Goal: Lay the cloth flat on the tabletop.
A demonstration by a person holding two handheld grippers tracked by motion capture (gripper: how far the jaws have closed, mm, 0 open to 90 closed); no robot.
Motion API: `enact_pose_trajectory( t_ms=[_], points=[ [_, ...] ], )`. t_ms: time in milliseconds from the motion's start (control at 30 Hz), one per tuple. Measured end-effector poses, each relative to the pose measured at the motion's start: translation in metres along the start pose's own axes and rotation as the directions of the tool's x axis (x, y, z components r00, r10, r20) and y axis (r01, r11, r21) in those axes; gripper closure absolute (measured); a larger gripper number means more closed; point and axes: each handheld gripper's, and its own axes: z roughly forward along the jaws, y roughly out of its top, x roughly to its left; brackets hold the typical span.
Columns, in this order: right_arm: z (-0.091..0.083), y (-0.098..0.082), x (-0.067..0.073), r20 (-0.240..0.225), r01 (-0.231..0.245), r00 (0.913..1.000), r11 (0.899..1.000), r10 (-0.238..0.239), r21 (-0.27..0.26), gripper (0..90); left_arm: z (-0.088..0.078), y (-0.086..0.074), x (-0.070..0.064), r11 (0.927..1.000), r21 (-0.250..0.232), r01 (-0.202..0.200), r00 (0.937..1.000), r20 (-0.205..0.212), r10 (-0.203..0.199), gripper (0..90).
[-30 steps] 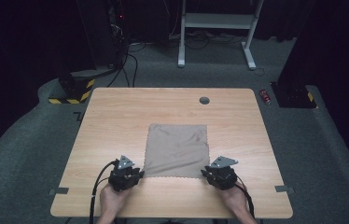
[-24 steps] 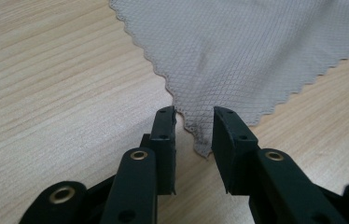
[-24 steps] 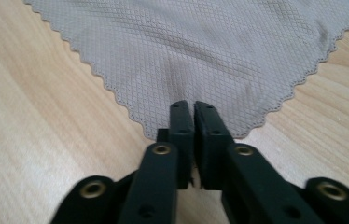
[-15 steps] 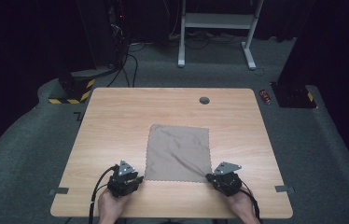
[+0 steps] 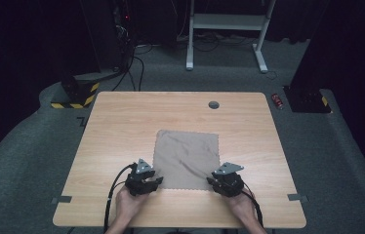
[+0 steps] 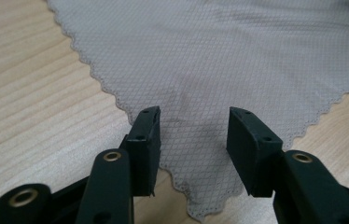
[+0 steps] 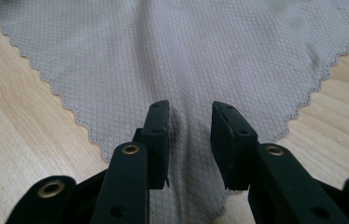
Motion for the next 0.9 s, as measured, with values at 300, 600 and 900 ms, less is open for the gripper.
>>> enact_pose_trajectory(
  t_ms=[300, 600, 900],
  points=[
    [-0.010, -0.014, -0.002, -0.006, 0.008, 1.0000, 1.000, -0.008, -0.020, 65.8, -0.008, -0.012, -0.018, 0.9984, 0.003, -0.057, 0.9975, -0.042, 0.057, 55.6],
    [-0.012, -0.012, 0.003, 0.008, 0.026, 0.9996, 1.000, -0.026, -0.013, 64.1, -0.008, -0.004, -0.009, 0.9988, 0.039, -0.031, 0.9994, 0.019, 0.030, 50.4],
    [0.001, 0.016, 0.031, -0.049, 0.055, 0.9971, 0.995, -0.059, -0.081, 63.2, 0.007, 0.021, 0.033, 0.9969, 0.019, 0.076, 0.9970, 0.008, -0.077, 46.3]
  ],
)
